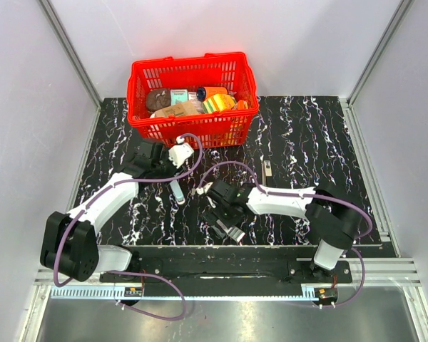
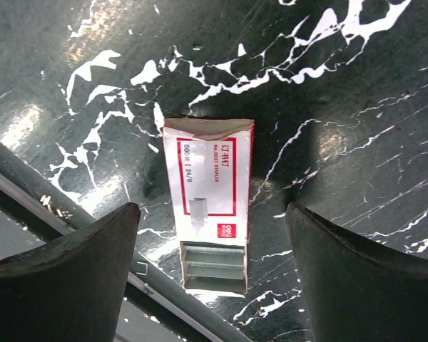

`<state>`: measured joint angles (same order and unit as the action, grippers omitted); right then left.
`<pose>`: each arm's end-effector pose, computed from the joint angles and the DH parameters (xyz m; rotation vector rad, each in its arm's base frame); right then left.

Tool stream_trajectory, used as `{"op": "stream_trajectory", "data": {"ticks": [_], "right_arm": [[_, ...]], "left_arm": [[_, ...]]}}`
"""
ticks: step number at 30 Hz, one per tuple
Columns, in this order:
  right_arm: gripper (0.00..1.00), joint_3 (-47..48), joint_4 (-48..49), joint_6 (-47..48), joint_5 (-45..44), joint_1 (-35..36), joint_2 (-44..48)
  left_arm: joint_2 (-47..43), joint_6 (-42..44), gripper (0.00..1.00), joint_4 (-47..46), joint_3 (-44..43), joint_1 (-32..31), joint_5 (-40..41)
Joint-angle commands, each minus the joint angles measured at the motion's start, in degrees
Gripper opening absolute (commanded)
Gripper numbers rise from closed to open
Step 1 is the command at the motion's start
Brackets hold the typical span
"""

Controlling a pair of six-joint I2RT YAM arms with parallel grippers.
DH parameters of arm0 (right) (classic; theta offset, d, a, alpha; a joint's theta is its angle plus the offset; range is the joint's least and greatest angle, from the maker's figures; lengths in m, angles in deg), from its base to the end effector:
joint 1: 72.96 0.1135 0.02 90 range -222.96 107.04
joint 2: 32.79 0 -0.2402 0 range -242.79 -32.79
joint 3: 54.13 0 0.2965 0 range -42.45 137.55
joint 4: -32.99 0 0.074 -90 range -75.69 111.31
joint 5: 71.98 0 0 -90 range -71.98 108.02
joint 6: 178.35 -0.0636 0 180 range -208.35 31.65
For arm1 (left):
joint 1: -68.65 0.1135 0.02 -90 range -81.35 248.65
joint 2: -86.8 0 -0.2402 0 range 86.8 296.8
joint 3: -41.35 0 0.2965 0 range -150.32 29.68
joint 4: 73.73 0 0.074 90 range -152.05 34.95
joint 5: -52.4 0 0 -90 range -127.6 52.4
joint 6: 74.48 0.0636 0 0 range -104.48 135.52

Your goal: Unload the staples from the stapler

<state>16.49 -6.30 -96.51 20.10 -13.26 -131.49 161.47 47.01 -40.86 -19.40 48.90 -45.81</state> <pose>0.1851 0.3214 0.0844 -1.2318 2.5281 0.3564 0.3151 -0.1228 0.1740 1.0887 2.1140 -0.0734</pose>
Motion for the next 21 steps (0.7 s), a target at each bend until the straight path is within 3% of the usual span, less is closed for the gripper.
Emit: {"op": "stream_trajectory", "data": {"ticks": [1,12,15,21], "right_arm": [[0.87,2.1,-3.7,0.6,-4.0,0.8,-1.9],[0.7,5.0,-7.0,2.1,-7.8,3.2,-4.1],[0.58,5.2,-7.2,2.2,-8.1,3.5,-4.3],[0.54,5.9,-7.2,2.6,-8.6,3.9,-4.5]], "left_arm": [[-2.3,0.3,0.48,-0.4,-1.9,0.5,1.1],[-3.2,0.6,0.48,-0.4,-1.4,0.7,1.1],[-3.5,0.8,0.48,-0.4,-1.2,0.9,1.3],[-3.7,1.2,0.48,-0.4,-0.8,1.0,1.2]]}}
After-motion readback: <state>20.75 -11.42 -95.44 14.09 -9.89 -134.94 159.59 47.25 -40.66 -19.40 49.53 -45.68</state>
